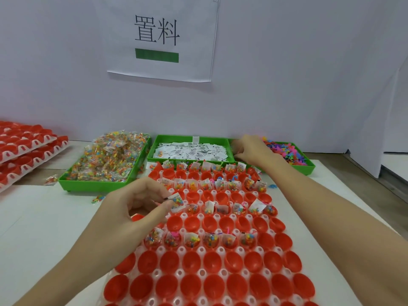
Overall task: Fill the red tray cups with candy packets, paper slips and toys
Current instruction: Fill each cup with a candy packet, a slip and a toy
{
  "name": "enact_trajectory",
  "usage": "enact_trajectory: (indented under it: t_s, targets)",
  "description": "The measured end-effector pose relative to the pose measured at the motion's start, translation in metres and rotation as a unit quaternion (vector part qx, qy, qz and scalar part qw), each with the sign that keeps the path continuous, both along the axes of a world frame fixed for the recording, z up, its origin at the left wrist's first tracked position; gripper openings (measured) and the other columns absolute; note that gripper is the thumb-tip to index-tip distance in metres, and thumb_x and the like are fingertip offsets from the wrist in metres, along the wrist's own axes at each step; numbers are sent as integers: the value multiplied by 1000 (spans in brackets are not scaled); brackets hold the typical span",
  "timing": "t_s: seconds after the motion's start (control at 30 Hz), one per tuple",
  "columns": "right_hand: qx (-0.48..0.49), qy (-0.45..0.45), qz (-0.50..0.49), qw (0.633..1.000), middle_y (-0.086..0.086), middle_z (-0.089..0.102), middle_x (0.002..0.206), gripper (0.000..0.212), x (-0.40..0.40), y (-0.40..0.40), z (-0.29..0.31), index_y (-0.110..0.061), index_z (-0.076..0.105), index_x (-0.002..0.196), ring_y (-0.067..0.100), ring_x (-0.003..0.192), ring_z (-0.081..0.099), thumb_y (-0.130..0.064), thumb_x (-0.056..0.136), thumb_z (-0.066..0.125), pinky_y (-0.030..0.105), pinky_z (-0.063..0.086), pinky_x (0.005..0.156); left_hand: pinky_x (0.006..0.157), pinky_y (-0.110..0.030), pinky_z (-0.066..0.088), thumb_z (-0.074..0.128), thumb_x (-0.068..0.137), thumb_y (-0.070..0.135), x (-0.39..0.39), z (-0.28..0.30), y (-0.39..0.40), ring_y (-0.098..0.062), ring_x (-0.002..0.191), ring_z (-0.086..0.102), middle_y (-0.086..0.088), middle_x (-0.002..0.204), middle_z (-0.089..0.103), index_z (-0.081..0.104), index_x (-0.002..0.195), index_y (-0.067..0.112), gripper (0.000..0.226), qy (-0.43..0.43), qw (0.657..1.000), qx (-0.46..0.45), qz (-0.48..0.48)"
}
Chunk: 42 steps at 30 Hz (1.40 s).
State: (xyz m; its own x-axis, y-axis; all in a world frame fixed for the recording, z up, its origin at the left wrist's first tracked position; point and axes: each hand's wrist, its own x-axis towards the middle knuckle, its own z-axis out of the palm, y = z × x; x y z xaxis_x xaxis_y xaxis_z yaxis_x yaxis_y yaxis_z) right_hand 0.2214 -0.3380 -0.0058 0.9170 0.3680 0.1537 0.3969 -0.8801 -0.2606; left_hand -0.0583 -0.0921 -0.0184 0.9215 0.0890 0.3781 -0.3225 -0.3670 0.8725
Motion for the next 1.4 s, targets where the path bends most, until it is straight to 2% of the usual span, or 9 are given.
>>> enact_trajectory:
  t_s: [0.3,0.37,0.5,0.83,0.97,1.03,1.13,1.23,1.4]
  targets:
    - [9,-9,-34,999,21,75,91,19,9,-2,-13,5,76,90,33,84,71,-13,94,70,42,58,75,71,-37,60,75,81,35,0,-1,2,-22,72,73,-2,82,73,72,92,25,15,-4,1000,16,-1]
    - [12,-8,-31,999,21,74,94,22,9,-2,-13,4,74,95,35,88,69,-18,93,73,44,57,77,71,-38,60,75,80,35,0,-1,2,-22,71,72,-3,82,73,72,92,25,16,-4,1000,16,0]
    - [21,-41,-18,999,14,73,108,22,10,0,-15,-6,72,111,28,98,67,-13,91,75,32,47,78,71,-37,59,76,82,34,0,0,1,-21,72,72,-1,83,73,72,94,25,16,-5,1000,25,1]
    - [-34,-52,-38,997,15,74,106,18,12,10,-13,-5,77,103,31,95,69,0,90,67,40,57,82,72,-34,57,77,88,19,-1,-3,0,-21,76,70,0,84,73,73,96,24,11,-9,998,61,-1]
    - [-42,-37,-56,997,18,71,83,9,15,12,-12,5,71,89,34,81,69,1,91,62,41,59,73,71,-33,57,77,87,23,0,-3,2,-21,74,70,0,84,73,72,95,24,10,-13,998,62,0]
    - [-26,-34,-60,997,23,73,83,14,15,9,-13,10,72,87,35,76,69,0,91,62,39,58,70,71,-33,58,78,85,23,1,-2,3,-20,72,71,0,82,73,72,92,24,9,-8,999,49,-1]
    - [48,-46,-73,995,17,77,98,17,12,-5,-7,4,78,97,27,85,72,-6,94,65,41,59,83,68,-29,59,78,82,26,3,-1,7,-20,69,73,-1,81,74,72,87,25,7,10,1000,10,-6]
    - [208,-27,-91,973,1,74,93,15,-10,-22,8,-7,78,102,15,82,65,-18,95,71,28,49,77,68,-25,59,78,80,28,4,0,9,-20,69,75,-3,83,75,73,85,28,6,26,999,-16,-12]
    - [480,192,-19,856,15,78,102,14,-93,-42,25,-3,73,103,21,94,76,-15,97,67,21,58,68,74,-29,61,80,80,28,2,3,4,-21,75,74,-4,84,75,75,87,26,9,27,999,-28,-27]
